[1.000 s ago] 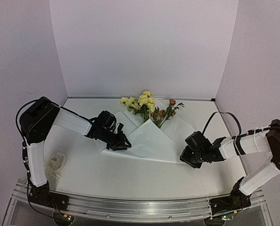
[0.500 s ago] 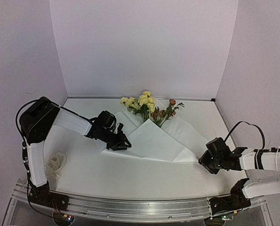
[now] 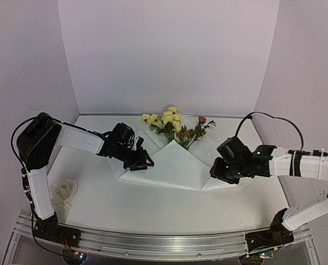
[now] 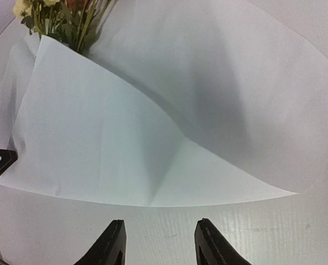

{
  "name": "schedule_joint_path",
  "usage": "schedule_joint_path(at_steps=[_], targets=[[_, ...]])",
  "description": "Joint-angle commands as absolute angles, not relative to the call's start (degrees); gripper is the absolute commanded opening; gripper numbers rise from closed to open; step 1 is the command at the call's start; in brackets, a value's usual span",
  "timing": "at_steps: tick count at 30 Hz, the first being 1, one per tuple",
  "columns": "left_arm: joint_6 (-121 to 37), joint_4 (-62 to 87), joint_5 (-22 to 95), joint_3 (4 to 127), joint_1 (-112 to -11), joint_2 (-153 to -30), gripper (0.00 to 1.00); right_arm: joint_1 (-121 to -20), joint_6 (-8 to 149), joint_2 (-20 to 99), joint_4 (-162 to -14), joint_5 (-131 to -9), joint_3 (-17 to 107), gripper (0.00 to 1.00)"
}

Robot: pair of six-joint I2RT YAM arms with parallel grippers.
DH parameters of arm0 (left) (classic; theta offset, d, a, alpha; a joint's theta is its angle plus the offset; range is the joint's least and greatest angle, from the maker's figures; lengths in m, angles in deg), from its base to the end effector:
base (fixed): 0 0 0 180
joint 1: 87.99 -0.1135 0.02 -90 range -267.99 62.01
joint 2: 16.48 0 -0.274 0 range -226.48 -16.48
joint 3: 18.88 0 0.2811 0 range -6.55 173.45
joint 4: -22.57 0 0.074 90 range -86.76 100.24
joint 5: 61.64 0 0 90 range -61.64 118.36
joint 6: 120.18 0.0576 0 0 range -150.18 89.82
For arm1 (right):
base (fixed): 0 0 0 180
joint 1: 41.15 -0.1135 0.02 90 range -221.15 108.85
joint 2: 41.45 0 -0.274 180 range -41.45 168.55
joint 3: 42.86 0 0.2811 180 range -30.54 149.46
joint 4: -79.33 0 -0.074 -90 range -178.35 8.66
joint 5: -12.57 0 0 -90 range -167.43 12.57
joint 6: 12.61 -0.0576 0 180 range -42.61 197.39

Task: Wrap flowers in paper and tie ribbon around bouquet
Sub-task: Press the fold line of the 1/4-folded wrapping paper.

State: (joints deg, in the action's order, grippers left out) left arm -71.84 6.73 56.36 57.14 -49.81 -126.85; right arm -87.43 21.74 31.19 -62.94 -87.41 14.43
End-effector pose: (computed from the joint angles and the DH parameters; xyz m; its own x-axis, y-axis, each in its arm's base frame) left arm 0.3192 -0.2854 0.1158 -0.9710 0.0169 -0.2386 0.1829 0.6954 -0.6950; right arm 0.2062 0.2011 0.1961 -0.8400 0.2981 -0.4533 0.0952 0.9036 0.4178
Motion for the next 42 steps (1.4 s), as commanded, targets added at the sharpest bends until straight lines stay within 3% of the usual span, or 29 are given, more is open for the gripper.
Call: schedule_joint_path(at_steps=[1,8,16,42], targets=[[-70.1,5.7,56.1,60.6,-49.4,-121.1,0.43,-90.6,24.8,42.3,-62.5,-87.2,21.5,0.43],[-70.6,5.3,56.6,60.7,-43.7,-120.5,0.43,-90.7,24.0,53.8,-68.6,-82.9,24.9,0.41],[-73.0,7.7,57.5,60.1,-38.3,-122.2,0.42,-90.7,23.4,58.3,-69.6,-83.7,25.0,0.40],[-72.9,8.5,58.3,64.2,-34.7,-131.1,0.37,-90.7,13.8,53.8,-71.1,-89.0,17.2,0.39]])
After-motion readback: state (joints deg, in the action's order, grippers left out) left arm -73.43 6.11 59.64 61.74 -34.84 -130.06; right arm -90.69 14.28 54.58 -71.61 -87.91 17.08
